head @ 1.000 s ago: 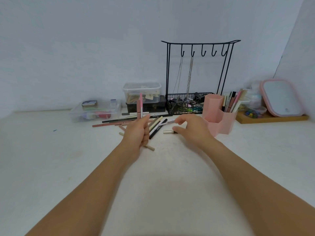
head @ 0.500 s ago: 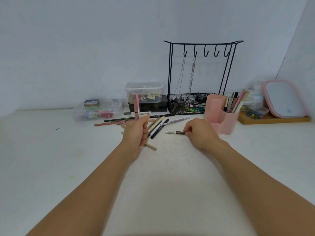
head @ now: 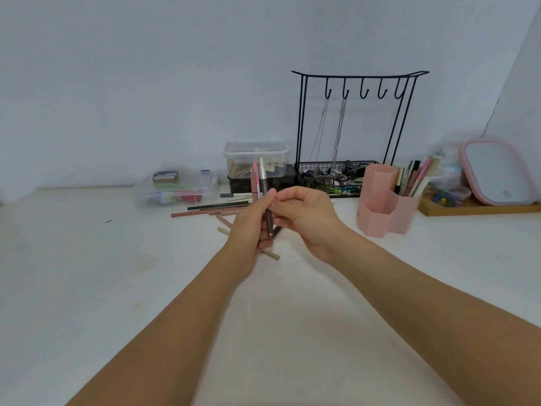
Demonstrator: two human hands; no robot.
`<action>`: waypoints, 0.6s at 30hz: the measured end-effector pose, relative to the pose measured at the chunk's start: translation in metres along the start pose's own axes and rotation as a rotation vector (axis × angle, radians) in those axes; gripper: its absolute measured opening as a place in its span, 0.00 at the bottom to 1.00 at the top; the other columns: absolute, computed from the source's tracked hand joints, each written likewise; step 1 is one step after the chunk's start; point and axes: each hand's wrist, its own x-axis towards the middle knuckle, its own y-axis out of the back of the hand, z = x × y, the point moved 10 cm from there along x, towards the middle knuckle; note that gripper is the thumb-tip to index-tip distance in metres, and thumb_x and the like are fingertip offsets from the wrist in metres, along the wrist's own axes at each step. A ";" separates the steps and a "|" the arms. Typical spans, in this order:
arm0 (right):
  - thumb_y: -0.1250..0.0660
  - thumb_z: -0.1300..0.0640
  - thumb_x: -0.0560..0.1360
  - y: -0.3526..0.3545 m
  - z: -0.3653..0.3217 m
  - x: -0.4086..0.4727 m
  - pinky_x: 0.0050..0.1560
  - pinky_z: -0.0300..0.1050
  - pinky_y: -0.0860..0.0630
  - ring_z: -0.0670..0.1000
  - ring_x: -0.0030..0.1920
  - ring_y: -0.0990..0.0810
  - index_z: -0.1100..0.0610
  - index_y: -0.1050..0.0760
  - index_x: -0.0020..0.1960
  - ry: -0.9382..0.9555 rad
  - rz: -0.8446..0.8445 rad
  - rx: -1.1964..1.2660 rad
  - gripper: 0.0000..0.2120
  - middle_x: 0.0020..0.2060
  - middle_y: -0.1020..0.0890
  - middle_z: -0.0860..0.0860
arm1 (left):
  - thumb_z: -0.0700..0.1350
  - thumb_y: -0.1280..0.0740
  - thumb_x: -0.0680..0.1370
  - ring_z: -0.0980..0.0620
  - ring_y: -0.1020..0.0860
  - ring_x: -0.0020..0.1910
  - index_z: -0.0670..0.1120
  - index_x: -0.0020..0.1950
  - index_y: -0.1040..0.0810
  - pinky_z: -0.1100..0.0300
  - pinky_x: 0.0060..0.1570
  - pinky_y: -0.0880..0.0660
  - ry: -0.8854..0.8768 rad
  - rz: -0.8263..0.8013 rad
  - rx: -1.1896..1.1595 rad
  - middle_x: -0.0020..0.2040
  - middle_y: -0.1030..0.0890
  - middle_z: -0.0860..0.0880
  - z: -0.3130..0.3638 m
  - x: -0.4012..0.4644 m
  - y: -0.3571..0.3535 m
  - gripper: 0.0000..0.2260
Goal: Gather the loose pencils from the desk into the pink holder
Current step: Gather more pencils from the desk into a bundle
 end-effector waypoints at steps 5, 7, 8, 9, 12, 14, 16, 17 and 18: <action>0.23 0.69 0.65 -0.020 0.003 0.013 0.45 0.58 0.15 0.58 0.38 0.13 0.64 0.19 0.46 0.060 0.022 -0.324 0.11 0.37 0.14 0.61 | 0.51 0.37 0.82 0.54 0.32 0.26 0.47 0.42 0.18 0.60 0.26 0.40 0.028 0.157 0.035 0.30 0.26 0.49 -0.003 0.004 0.024 0.14; 0.23 0.68 0.66 -0.022 0.011 0.016 0.47 0.56 0.15 0.57 0.40 0.13 0.61 0.19 0.46 0.052 -0.011 -0.288 0.11 0.37 0.13 0.58 | 0.52 0.40 0.84 0.54 0.30 0.26 0.45 0.46 0.18 0.59 0.27 0.35 0.025 0.209 0.146 0.30 0.25 0.50 -0.003 0.007 0.034 0.15; 0.22 0.67 0.66 -0.021 0.012 0.018 0.48 0.52 0.15 0.54 0.40 0.13 0.60 0.19 0.47 0.068 -0.019 -0.284 0.11 0.37 0.13 0.57 | 0.53 0.40 0.84 0.54 0.29 0.26 0.45 0.46 0.20 0.59 0.28 0.34 0.014 0.223 0.184 0.29 0.25 0.51 -0.003 0.009 0.038 0.16; 0.22 0.65 0.67 -0.016 0.011 0.021 0.48 0.48 0.16 0.52 0.40 0.14 0.59 0.19 0.48 0.103 -0.007 -0.316 0.11 0.38 0.13 0.54 | 0.54 0.41 0.85 0.54 0.30 0.27 0.46 0.42 0.22 0.58 0.31 0.33 -0.006 0.232 0.219 0.28 0.26 0.52 -0.001 0.010 0.040 0.18; 0.27 0.61 0.74 0.027 0.007 0.033 0.56 0.46 0.19 0.48 0.49 0.17 0.55 0.20 0.58 0.214 0.157 -0.616 0.14 0.53 0.16 0.49 | 0.56 0.43 0.85 0.49 0.29 0.29 0.45 0.32 0.29 0.54 0.36 0.30 -0.072 0.269 0.294 0.27 0.28 0.50 0.009 0.012 0.046 0.24; 0.34 0.63 0.78 0.054 0.018 0.044 0.66 0.49 0.27 0.51 0.64 0.25 0.52 0.27 0.69 0.221 0.192 -0.926 0.20 0.68 0.24 0.48 | 0.55 0.43 0.85 0.49 0.28 0.27 0.45 0.31 0.30 0.53 0.37 0.28 -0.099 0.274 0.242 0.25 0.28 0.50 0.013 0.012 0.048 0.26; 0.40 0.63 0.81 0.068 0.040 0.055 0.71 0.53 0.34 0.58 0.73 0.36 0.51 0.35 0.76 0.137 0.109 -1.166 0.24 0.76 0.35 0.49 | 0.55 0.42 0.85 0.50 0.29 0.26 0.46 0.32 0.33 0.54 0.34 0.28 -0.126 0.234 0.161 0.23 0.30 0.52 0.016 0.012 0.044 0.23; 0.42 0.61 0.82 0.071 0.049 0.060 0.71 0.54 0.36 0.60 0.74 0.38 0.50 0.38 0.77 0.095 0.073 -1.235 0.25 0.78 0.38 0.49 | 0.55 0.41 0.85 0.51 0.31 0.25 0.46 0.34 0.35 0.56 0.31 0.30 -0.133 0.220 0.154 0.24 0.32 0.52 0.017 0.011 0.042 0.22; 0.43 0.60 0.82 0.070 0.054 0.063 0.69 0.55 0.35 0.61 0.74 0.39 0.50 0.39 0.78 0.076 0.043 -1.291 0.25 0.78 0.37 0.49 | 0.55 0.40 0.84 0.52 0.34 0.24 0.47 0.35 0.37 0.58 0.28 0.32 -0.134 0.213 0.157 0.24 0.34 0.53 0.016 0.010 0.042 0.21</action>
